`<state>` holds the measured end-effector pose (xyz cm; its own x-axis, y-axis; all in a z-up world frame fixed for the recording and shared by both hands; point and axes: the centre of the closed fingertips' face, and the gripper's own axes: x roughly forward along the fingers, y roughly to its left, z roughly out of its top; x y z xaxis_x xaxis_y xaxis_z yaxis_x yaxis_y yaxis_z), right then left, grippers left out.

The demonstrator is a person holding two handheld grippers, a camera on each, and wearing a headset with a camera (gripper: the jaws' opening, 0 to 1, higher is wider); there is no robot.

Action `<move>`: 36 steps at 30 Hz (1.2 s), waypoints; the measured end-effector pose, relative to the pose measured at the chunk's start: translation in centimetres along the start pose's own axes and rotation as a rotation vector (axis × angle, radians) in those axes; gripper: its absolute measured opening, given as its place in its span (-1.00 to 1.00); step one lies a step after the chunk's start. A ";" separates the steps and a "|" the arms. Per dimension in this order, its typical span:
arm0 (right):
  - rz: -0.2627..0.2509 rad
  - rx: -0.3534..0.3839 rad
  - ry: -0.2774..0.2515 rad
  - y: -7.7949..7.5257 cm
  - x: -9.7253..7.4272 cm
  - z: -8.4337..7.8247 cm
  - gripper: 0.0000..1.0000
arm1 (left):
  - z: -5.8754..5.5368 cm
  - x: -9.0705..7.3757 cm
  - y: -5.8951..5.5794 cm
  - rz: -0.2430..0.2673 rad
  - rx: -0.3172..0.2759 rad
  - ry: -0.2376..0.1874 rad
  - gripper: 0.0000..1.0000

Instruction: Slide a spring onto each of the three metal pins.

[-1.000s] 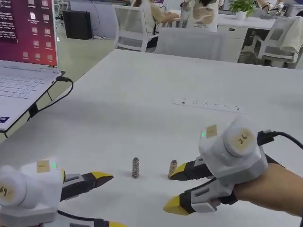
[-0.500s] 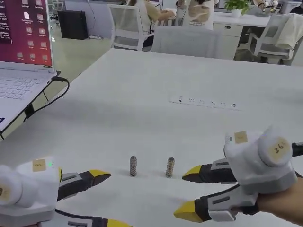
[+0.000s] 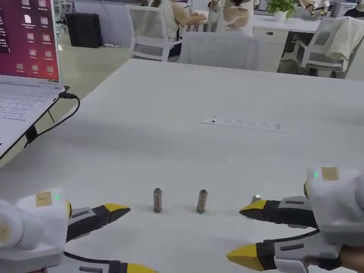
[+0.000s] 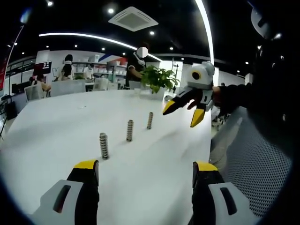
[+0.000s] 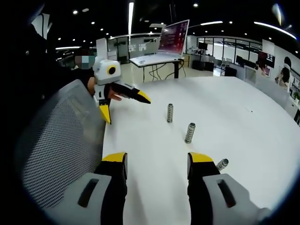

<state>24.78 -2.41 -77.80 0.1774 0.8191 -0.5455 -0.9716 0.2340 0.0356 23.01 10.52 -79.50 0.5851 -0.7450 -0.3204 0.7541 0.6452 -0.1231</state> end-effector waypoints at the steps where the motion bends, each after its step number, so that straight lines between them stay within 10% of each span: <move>1: -0.006 0.003 -0.005 -0.1 -0.2 -0.1 0.01 | 0.1 0.0 0.0 -0.001 -0.001 -0.003 0.58; 36: -0.247 0.116 -0.128 -4.6 -4.7 -3.4 0.53 | 0.2 0.5 0.5 -0.006 -0.008 0.009 0.66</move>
<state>27.91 -9.13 -78.30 0.4317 0.7875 -0.4398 -0.8735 0.4867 0.0141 23.79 10.40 -79.50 0.5779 -0.7472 -0.3280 0.7552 0.6421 -0.1321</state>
